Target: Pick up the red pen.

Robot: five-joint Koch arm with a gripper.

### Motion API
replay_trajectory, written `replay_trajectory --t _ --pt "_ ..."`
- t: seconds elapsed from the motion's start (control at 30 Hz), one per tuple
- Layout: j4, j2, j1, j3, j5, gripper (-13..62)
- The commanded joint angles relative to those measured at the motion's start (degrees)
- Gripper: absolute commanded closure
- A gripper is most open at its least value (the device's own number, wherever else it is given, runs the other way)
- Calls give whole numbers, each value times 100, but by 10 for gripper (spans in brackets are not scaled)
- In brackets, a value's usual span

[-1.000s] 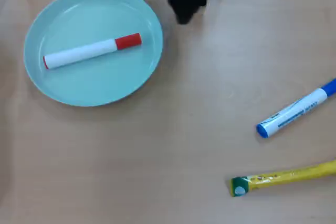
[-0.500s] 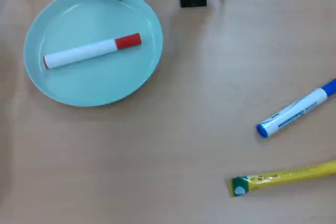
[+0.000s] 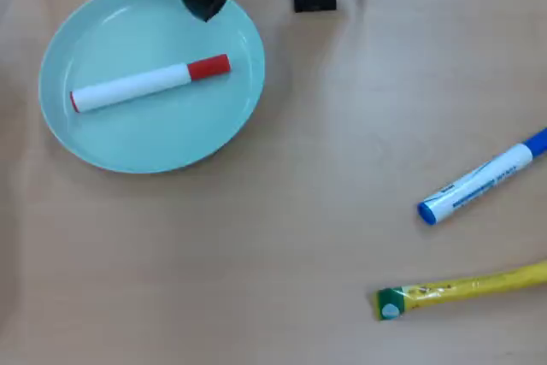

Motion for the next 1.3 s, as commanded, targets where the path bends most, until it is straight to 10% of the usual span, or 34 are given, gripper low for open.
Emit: replay_trajectory --t 0.0,0.4,0.97,1.27 --pt "-229 -18 246 -114 35 559" --pt "-1380 -1389 1494 -229 -1714 558" --pt "-580 -1415 1767 26 -7690 547" --pt "-650 -2021 2021 -18 -7937 252"
